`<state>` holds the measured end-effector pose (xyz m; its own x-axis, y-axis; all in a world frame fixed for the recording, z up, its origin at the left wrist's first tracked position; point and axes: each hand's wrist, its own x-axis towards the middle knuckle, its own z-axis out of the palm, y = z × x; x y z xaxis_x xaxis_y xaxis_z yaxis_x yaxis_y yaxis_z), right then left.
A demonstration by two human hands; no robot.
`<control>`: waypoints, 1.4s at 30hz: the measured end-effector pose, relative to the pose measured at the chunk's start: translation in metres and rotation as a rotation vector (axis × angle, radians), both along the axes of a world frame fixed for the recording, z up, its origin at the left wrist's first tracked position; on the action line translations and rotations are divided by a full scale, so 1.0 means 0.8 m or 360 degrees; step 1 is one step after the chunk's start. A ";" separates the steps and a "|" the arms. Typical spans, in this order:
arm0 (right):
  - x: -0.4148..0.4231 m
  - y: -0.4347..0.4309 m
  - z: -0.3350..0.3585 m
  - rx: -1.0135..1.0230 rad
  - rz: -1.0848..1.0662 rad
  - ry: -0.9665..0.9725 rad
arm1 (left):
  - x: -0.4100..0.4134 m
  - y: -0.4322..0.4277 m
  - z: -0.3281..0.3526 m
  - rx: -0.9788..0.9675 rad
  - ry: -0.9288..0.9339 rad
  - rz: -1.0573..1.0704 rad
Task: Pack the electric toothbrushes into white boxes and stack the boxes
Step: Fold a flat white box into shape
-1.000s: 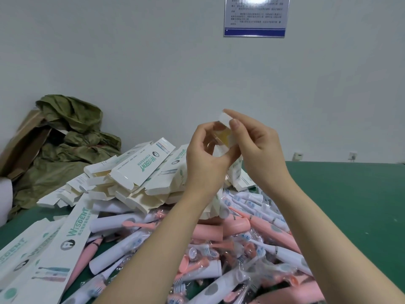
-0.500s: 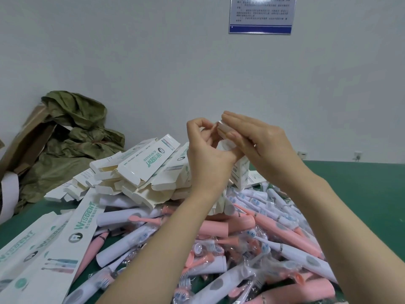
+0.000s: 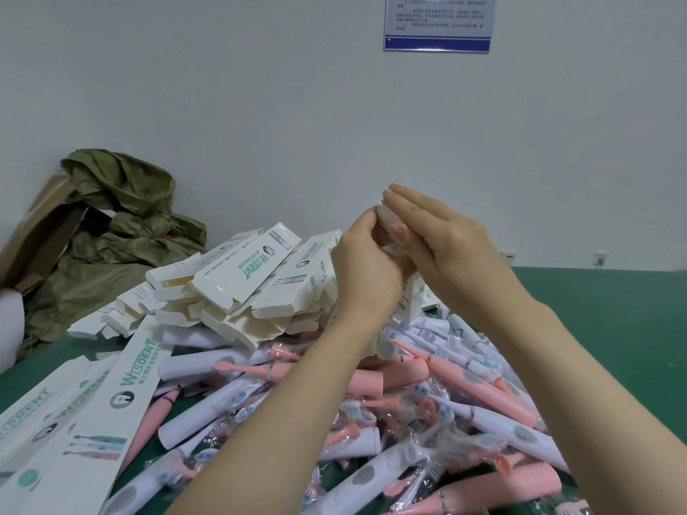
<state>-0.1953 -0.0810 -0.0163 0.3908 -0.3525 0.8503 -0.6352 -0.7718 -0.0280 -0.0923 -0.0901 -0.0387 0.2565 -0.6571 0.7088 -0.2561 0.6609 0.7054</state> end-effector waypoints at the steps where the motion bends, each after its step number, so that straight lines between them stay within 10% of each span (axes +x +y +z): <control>1: 0.000 0.001 0.000 -0.0050 -0.0051 0.0061 | -0.001 0.002 0.000 -0.0016 0.0000 0.0007; 9: 0.004 0.010 -0.001 0.0042 0.0018 0.0163 | -0.001 0.020 0.004 -0.0038 -0.0031 0.0105; 15: -0.019 0.017 -0.021 0.0706 0.0342 -0.1245 | 0.035 0.055 -0.007 -0.0265 0.0328 -0.0358; 20: -0.017 -0.001 -0.037 0.1616 -0.0223 -0.0881 | 0.084 0.076 -0.026 -0.0304 0.0542 -0.0418; 27: 0.005 -0.013 -0.034 0.2353 0.0628 -0.1427 | 0.140 0.093 -0.037 -0.0084 0.0836 -0.0724; 33: 0.006 0.008 -0.047 0.1836 0.0434 -0.1646 | 0.185 0.117 -0.054 0.0060 0.0503 -0.0065; 42: 0.056 0.077 -0.022 0.1425 0.0555 -0.0959 | 0.132 0.143 -0.019 -0.0045 -0.1199 0.0424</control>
<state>-0.1504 -0.0192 -0.0339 0.1990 -0.8807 0.4298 -0.0856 -0.4525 -0.8876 0.0137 0.0242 -0.0537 -0.1523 -0.6202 0.7695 -0.8091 0.5254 0.2633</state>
